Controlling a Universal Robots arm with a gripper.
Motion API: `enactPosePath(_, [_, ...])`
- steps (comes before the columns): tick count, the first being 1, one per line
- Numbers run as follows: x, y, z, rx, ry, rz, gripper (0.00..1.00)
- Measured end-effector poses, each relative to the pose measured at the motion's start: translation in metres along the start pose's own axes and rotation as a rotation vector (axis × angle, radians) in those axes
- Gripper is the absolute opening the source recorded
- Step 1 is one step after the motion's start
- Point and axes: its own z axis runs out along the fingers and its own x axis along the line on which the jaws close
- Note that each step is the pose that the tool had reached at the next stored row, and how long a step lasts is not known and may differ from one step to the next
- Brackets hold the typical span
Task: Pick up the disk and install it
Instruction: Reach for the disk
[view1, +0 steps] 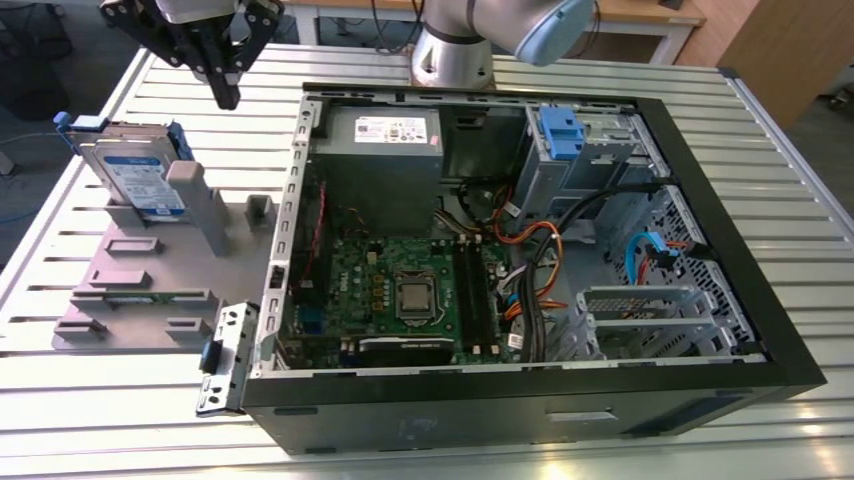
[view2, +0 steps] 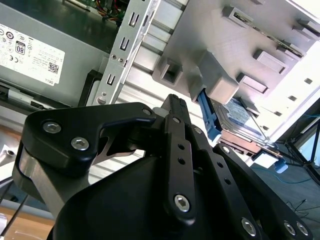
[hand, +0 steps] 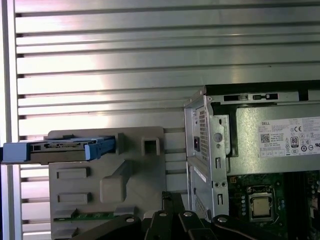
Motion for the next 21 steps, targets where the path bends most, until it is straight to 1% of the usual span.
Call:
enactPosePath(12, [0.0012, -0.0001, 0.0001, 0.0004, 0.0, 0.0, 0.11])
enactPosePath(13, [0.0031, -0.0002, 0.0003, 0.0012, -0.0002, 0.0, 0.11])
enactPosePath(14, [0.0075, -0.0005, 0.0005, 0.0012, -0.0001, 0.0, 0.11])
enactPosePath(21, [0.0078, -0.0006, 0.0006, 0.0018, -0.0001, 0.0, 0.11])
